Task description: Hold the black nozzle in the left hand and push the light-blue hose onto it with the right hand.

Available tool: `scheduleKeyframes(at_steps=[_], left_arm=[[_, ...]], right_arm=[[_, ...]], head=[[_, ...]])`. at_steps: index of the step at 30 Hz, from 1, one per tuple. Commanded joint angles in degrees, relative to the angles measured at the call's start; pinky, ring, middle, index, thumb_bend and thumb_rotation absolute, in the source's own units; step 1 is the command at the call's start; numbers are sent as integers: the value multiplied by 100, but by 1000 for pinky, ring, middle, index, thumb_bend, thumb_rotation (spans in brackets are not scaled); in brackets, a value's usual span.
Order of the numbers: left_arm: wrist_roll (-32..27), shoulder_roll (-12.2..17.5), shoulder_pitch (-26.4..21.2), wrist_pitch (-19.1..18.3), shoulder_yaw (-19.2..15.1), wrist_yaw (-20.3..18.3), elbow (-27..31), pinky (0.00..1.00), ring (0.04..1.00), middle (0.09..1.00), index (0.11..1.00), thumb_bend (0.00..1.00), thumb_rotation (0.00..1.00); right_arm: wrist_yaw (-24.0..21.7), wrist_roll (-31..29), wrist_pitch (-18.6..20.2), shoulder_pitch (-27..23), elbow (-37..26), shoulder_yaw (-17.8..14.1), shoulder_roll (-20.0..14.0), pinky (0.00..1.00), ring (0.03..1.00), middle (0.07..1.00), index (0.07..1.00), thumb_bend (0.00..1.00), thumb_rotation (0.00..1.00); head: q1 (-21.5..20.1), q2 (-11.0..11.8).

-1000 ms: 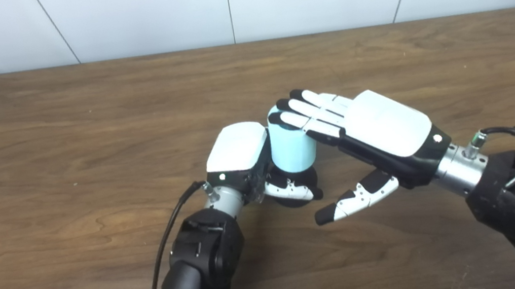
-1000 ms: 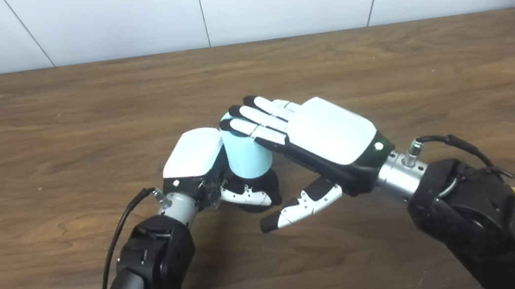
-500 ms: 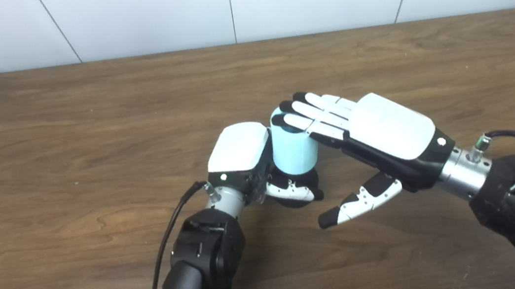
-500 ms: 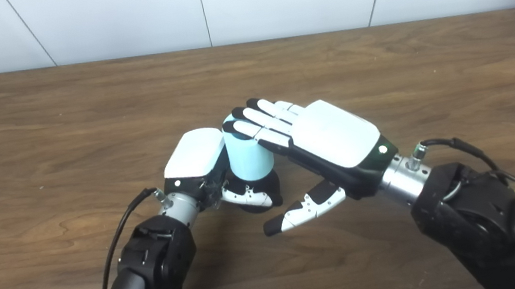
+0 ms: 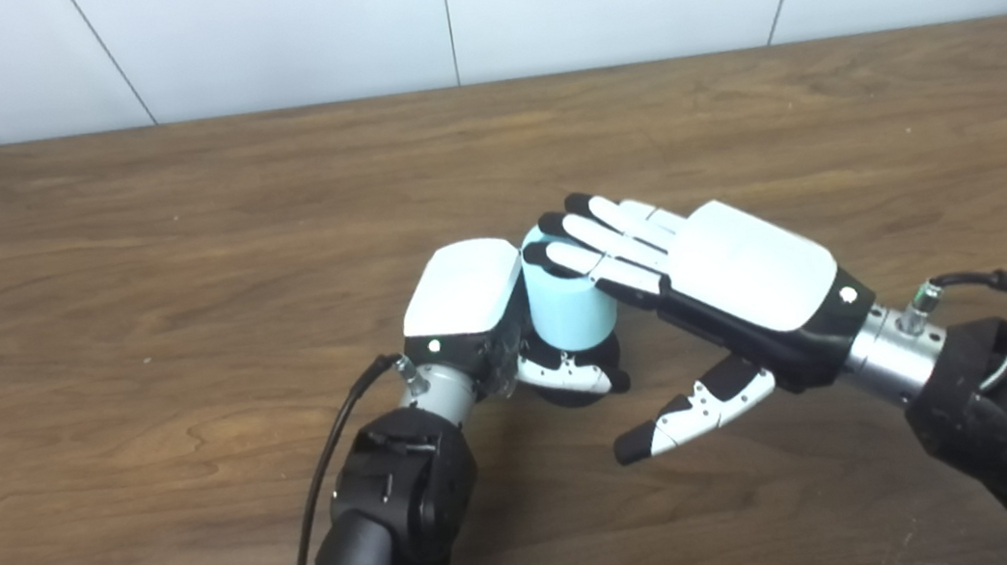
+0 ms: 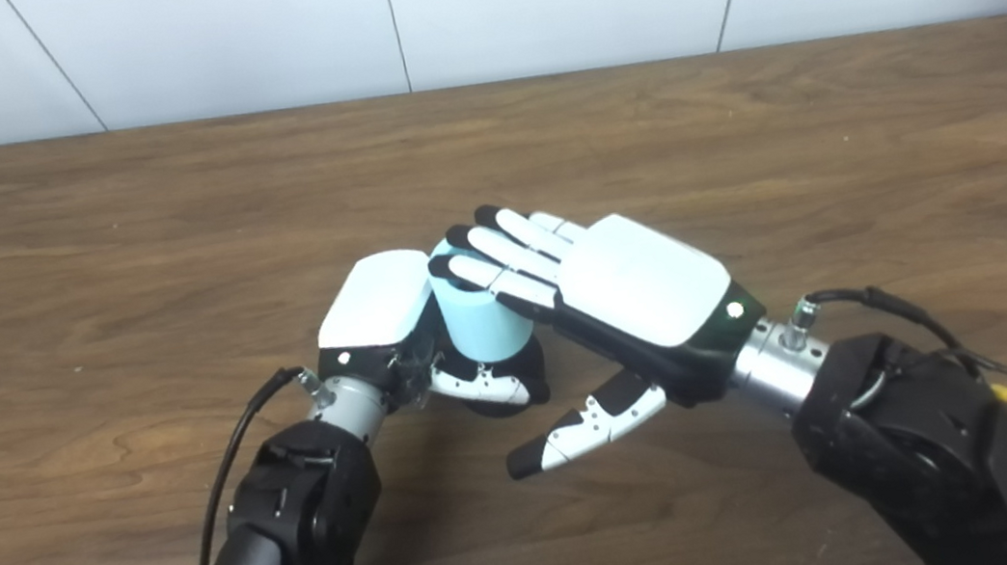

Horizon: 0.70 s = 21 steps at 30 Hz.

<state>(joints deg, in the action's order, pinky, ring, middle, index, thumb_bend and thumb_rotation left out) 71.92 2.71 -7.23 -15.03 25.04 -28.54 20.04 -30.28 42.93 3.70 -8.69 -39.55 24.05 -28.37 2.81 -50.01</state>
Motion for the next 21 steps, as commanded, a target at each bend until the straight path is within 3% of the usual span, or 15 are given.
scheduleKeyframes(at_steps=[1,11,21], left_arm=[[106,-12,-28,-5,57,-181,20,849,679,530,462,520,0],[150,-32,-43,-10,63,-221,12,844,680,527,464,521,0],[89,-38,-6,8,38,-147,-8,850,680,528,463,521,0]], right_arm=[[-977,160,132,433,585,457,-217,964,1000,986,941,605,887],[-893,29,176,376,471,305,-235,967,1000,985,945,602,883],[-766,-441,370,-40,-235,-379,-181,989,1000,992,958,583,861]], head=[[2,-6],[12,-4],[15,19]])
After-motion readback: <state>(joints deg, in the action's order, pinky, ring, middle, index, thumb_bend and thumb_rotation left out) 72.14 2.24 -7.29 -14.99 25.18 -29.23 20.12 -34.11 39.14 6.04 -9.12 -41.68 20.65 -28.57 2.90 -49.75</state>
